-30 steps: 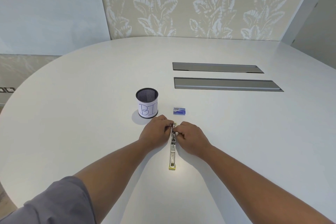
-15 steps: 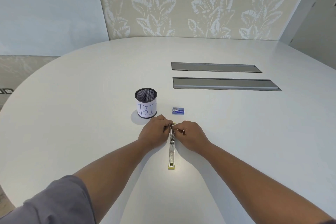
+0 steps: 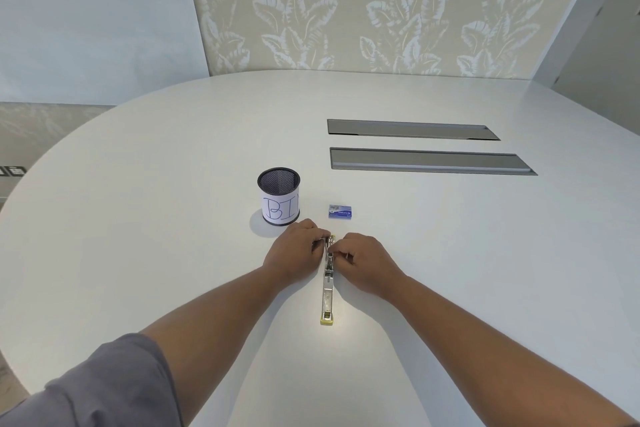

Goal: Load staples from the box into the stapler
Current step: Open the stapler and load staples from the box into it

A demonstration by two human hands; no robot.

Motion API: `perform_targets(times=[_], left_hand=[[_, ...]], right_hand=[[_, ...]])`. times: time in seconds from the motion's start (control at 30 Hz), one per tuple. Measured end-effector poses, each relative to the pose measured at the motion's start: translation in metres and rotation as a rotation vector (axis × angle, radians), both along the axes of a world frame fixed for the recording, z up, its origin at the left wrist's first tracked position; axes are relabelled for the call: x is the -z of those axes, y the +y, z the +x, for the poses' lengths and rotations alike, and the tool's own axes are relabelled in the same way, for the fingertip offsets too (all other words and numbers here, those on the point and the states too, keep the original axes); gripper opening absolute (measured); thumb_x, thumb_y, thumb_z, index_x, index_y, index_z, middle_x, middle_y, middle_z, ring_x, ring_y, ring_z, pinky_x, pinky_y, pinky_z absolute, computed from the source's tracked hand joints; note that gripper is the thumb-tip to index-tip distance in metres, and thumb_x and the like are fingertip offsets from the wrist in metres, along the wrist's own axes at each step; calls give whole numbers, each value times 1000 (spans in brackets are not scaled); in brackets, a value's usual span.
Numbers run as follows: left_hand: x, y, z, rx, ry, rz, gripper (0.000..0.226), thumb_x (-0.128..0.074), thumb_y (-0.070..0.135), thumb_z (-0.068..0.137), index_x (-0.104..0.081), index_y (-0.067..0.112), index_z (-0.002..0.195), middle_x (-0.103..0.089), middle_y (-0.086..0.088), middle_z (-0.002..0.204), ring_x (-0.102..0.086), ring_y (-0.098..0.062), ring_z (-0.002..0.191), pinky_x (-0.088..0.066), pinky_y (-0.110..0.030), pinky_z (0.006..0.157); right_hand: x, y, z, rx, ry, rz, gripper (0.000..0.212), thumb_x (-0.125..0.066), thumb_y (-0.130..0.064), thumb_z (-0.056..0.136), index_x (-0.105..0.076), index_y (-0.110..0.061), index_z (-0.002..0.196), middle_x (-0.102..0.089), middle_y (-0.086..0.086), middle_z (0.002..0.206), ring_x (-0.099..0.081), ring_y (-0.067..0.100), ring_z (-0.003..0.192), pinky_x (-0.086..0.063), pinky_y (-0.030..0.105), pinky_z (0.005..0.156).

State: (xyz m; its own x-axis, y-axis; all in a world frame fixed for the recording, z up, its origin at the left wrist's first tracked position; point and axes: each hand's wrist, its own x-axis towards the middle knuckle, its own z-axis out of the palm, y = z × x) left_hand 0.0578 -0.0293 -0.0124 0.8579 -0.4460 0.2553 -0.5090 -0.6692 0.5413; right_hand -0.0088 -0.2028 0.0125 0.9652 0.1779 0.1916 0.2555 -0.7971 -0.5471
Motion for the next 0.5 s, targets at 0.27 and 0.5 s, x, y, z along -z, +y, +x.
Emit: perform_targets(times=[0.27,0.5], left_hand=[[-5,0,-2,23,-5,9,34,-51,21,92,-73,29,116,-62,7,98,-58,-18,100,-51,-34,81],[-6,0,-4,24,-7,18,33,-50,20,91,-73,34,111,-58,9,92,-56,-17,96,-47,-32,75]], right_hand=[[-24,-3,21,67,291,118,10,-74,-18,81,-76,-27,78,-68,-8,72,-52,-4,58,-39,9,57],[-38,6,36,122,466,86,8,-70,-7,76,-74,-13,79,-65,-6,72,-55,11,66,-46,25,63]])
